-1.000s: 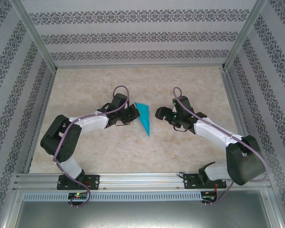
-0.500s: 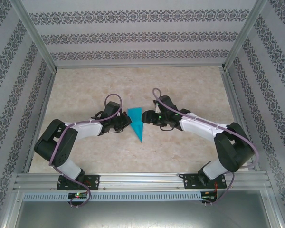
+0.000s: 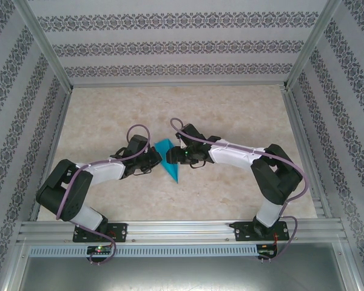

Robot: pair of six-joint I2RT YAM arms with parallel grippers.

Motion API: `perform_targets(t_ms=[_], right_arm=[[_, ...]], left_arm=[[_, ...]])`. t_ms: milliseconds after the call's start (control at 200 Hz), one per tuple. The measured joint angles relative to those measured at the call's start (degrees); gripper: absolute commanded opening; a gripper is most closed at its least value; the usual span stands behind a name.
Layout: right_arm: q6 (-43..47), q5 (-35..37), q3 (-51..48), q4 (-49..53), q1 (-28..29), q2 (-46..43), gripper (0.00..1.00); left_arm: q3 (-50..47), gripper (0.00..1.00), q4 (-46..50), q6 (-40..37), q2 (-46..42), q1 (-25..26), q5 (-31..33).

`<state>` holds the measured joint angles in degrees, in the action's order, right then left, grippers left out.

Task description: Fold a paper plane with a square sheet of paper (pick it up from the middle)

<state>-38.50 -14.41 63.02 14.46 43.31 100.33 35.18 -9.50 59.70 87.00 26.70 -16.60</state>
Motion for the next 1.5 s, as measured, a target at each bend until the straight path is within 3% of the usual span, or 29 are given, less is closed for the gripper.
perform_targets(t_ms=[375, 764, 874, 1499], right_arm=[[3.23, 0.04, 3.61, 3.74, 2.71, 2.19, 0.45], [4.22, 1.29, 7.28, 6.97, 2.97, 5.60, 0.50], [4.24, 1.29, 7.48, 7.45, 2.97, 6.45, 0.46], [4.66, 2.38, 8.24, 10.69, 3.91, 7.13, 0.43]], left_arm=[[-2.19, 0.01, 0.02, 0.37, -1.22, -0.20, 0.39], [-2.19, 0.02, 0.00, 0.37, -1.22, -0.20, 0.35], [-2.19, 0.02, 0.00, 0.37, -1.22, -0.20, 0.33], [-2.19, 0.02, 0.02, 0.39, -1.22, -0.20, 0.33]])
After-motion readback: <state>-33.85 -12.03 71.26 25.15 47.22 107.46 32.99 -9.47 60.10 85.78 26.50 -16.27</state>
